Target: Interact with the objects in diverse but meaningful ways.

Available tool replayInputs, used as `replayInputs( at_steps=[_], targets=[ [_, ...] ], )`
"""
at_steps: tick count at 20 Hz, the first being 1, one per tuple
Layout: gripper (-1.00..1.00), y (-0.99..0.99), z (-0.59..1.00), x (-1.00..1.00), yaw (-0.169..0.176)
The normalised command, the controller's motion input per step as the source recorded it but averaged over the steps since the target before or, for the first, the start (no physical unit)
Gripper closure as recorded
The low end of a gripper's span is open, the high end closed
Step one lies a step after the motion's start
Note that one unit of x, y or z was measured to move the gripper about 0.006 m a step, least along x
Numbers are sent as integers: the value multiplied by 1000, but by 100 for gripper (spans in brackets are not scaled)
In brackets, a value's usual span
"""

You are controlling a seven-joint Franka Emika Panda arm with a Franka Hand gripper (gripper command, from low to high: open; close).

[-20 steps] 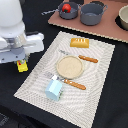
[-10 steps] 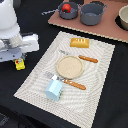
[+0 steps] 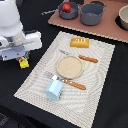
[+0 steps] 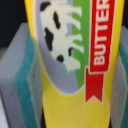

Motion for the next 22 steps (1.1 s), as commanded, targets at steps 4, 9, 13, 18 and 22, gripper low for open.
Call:
replayInputs(
  at_steps=[4,9,13,18,22],
  targets=[
    [-100,93,-46,147,0],
    [-100,89,260,0,0],
    [-100,65,834,91,0],
    [-100,41,966,623,13],
    [-100,-19,718,889,14]
  ],
)
